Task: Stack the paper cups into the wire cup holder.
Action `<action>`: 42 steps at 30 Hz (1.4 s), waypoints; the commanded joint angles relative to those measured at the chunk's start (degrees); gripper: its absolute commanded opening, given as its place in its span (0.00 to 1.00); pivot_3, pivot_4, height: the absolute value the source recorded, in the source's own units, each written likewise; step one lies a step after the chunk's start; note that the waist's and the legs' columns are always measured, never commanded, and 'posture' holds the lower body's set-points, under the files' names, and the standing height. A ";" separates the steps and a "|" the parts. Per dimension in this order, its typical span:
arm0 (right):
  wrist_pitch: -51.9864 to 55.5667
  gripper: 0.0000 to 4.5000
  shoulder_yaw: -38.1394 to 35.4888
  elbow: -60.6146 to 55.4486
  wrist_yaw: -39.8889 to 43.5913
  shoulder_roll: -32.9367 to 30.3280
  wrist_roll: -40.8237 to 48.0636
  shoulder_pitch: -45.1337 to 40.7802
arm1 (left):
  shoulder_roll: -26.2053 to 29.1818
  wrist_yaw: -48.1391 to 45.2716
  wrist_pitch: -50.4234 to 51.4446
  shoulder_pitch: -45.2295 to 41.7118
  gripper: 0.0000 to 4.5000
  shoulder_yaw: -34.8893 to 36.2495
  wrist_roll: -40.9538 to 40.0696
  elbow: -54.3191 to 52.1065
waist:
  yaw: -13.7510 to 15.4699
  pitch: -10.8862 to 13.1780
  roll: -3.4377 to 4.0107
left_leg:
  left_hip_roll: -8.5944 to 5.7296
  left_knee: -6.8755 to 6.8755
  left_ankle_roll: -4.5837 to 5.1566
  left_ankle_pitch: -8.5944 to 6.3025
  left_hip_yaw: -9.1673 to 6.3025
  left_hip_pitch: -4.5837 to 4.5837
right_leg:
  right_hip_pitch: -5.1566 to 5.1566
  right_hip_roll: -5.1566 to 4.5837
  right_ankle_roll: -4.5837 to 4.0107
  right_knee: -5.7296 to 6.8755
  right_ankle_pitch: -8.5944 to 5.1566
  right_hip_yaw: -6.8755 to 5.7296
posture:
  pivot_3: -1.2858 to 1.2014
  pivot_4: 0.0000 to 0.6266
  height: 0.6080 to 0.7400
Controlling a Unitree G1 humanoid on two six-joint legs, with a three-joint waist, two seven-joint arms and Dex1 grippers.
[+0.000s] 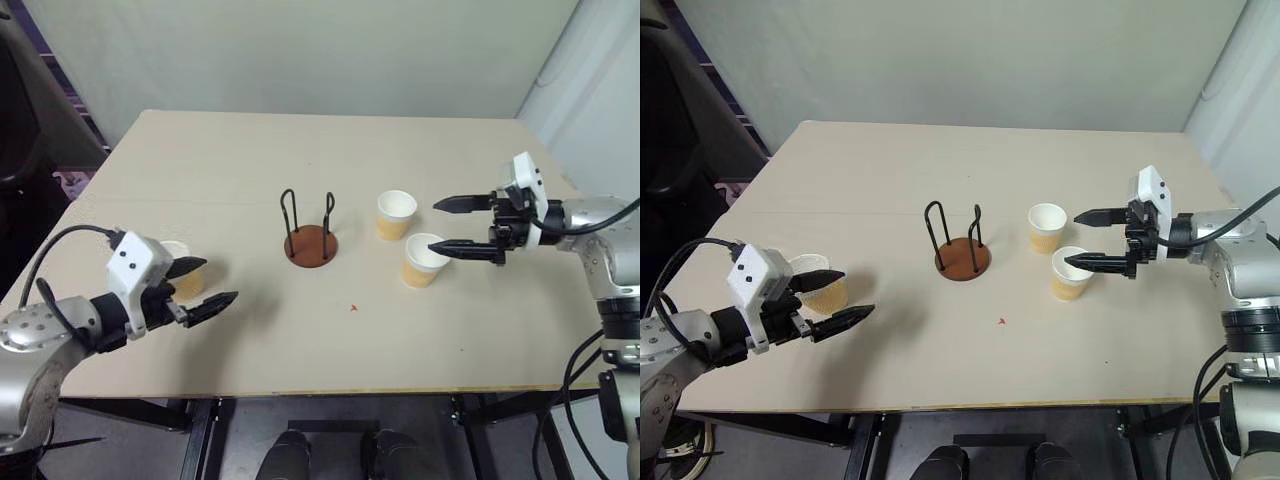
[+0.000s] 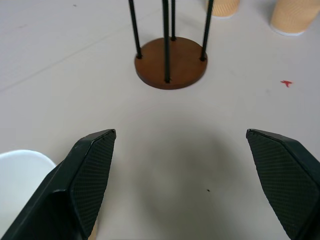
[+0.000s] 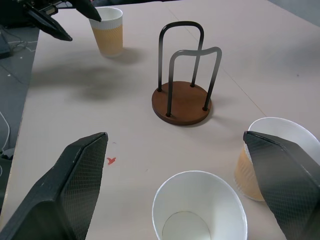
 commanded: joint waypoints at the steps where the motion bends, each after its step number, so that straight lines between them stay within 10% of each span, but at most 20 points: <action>1: -0.26 1.00 -1.41 -1.45 -0.06 -1.01 0.66 -0.24 | 0.75 -0.70 -1.20 -0.17 1.00 1.19 -0.24 -1.60 | 0.00 0.00 0.00 | 0.00 0.00 0.00 0.00 0.00 0.00 | 0.00 0.00 0.00 0.00 0.00 0.01 | 0.52 0.24 1.00; 16: 3.38 1.00 -5.71 -8.73 -0.55 -3.44 5.56 2.98 | -2.74 2.81 -4.38 -18.22 1.00 -11.36 5.39 7.63 | 0.51 0.01 0.01 | 0.00 0.06 -0.01 0.01 0.12 0.01 | 0.02 0.04 0.09 0.01 0.08 0.12 | 0.52 0.24 1.00; 35: 8.96 1.00 -14.29 -22.00 -8.41 -8.43 11.95 13.02 | -22.19 10.35 -10.79 -45.22 1.00 -31.01 23.26 38.50 | 0.89 0.05 -0.05 | -0.04 1.17 0.04 -0.01 0.75 -0.31 | 0.28 0.37 1.19 -0.66 0.54 0.96 | 0.52 0.24 1.00; 42: 9.10 1.00 -15.35 -23.30 -9.97 -9.13 12.55 15.31 | -22.63 8.20 -12.39 -44.99 0.45 -30.14 23.10 39.18 | 1.09 0.05 -0.05 | -0.06 1.32 0.22 -0.13 0.95 -0.53 | 0.24 0.48 1.38 -0.99 0.63 1.02 | 0.52 0.24 1.00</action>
